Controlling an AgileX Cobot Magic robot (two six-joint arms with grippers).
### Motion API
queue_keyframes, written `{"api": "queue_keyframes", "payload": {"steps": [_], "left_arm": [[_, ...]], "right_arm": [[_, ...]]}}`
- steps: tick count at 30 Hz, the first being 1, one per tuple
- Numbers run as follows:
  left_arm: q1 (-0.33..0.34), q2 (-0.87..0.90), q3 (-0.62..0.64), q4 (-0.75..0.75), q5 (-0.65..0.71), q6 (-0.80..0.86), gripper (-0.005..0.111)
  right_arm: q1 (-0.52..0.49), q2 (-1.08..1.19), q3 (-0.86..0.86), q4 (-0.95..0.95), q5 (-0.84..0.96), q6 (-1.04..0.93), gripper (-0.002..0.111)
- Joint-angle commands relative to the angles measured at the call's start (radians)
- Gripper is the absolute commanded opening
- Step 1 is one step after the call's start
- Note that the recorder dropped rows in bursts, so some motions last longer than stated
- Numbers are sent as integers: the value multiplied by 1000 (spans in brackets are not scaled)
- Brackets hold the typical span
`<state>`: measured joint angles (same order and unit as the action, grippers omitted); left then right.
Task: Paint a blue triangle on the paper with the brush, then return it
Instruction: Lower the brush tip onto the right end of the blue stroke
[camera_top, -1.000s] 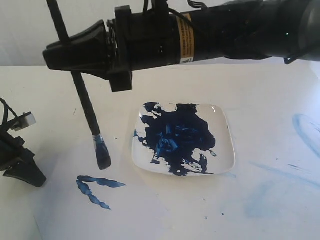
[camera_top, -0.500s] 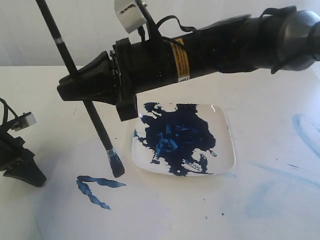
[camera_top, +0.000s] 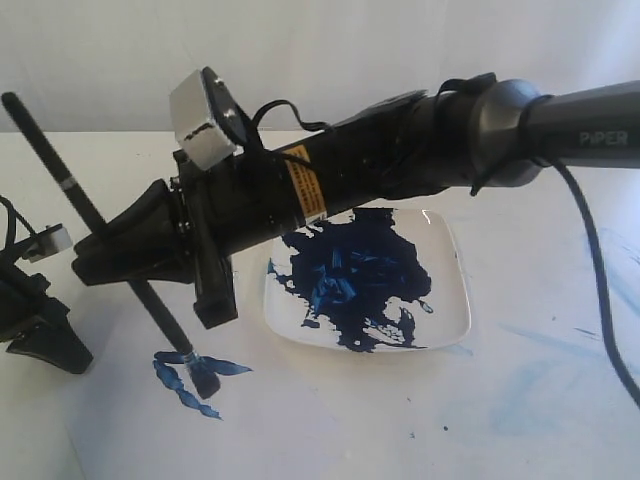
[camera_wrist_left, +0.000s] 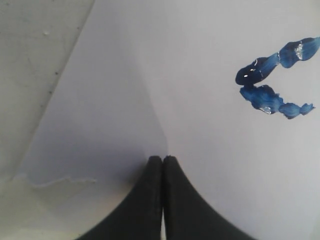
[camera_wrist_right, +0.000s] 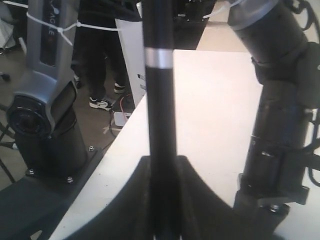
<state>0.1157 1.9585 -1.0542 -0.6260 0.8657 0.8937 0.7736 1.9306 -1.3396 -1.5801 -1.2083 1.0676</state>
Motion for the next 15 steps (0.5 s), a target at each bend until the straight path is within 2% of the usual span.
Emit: {"api": "queue_keyframes", "payload": {"steps": [1, 15], "left_arm": [[0, 4, 7, -2, 10, 3, 0], [0, 4, 7, -2, 14, 3, 0]], "right_arm": [[29, 16, 4, 12, -13, -25, 0], [34, 78, 2, 13, -13, -66, 0]]}}
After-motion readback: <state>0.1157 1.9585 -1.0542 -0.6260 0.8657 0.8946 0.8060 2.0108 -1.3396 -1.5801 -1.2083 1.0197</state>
